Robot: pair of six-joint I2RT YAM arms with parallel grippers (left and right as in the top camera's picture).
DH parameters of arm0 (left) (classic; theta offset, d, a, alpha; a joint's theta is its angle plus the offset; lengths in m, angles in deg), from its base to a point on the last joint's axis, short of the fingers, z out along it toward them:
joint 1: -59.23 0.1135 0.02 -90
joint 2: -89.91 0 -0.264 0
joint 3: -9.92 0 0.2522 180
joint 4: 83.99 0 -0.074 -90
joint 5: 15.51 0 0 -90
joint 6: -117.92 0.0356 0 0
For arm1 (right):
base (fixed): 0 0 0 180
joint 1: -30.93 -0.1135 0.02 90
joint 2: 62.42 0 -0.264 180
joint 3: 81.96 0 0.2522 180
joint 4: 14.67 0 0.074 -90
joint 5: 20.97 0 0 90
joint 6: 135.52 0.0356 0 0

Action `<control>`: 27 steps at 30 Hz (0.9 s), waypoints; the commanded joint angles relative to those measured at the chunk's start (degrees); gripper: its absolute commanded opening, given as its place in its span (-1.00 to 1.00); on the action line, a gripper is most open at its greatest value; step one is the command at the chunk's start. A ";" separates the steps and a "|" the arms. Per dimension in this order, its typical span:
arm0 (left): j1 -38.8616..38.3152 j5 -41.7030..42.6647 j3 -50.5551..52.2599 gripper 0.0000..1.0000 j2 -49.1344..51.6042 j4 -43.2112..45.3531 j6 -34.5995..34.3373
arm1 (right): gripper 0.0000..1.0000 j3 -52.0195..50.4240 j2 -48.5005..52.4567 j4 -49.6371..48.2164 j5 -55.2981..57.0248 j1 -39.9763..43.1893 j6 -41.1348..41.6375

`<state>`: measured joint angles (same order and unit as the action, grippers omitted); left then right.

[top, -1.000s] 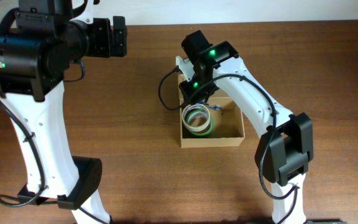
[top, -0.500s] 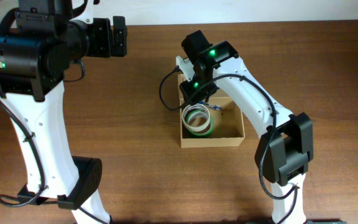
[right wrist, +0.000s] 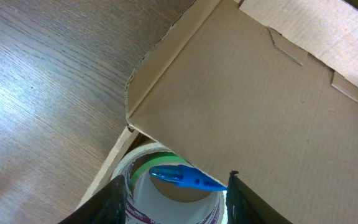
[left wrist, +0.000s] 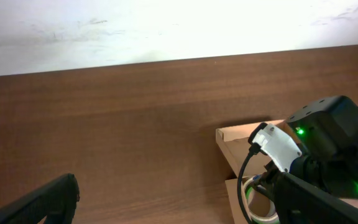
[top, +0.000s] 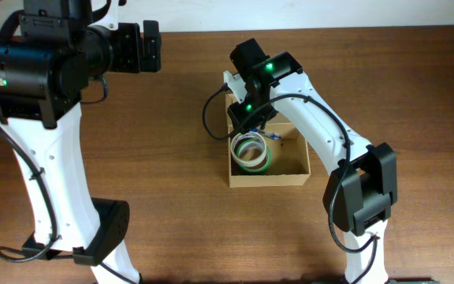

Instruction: Pack container

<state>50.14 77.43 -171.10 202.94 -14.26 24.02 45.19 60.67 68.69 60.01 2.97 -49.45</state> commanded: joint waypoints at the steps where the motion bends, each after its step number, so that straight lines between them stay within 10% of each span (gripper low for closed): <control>1: 0.00 -0.39 -0.63 0.99 -0.61 -0.15 0.72 | 0.00 -0.04 1.75 -0.02 0.72 -0.42 -0.35; 20: 0.00 -0.39 -0.63 0.99 -0.61 -0.15 0.72 | -0.03 -0.09 3.30 0.00 0.68 -0.42 -0.33; 27: 0.00 -0.39 -0.63 0.99 -0.61 -0.15 0.72 | -0.44 -0.09 3.30 0.02 0.68 -0.42 -0.33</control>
<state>50.14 77.43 -171.10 202.94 -14.26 24.02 45.19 62.59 68.45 60.67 2.97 -50.08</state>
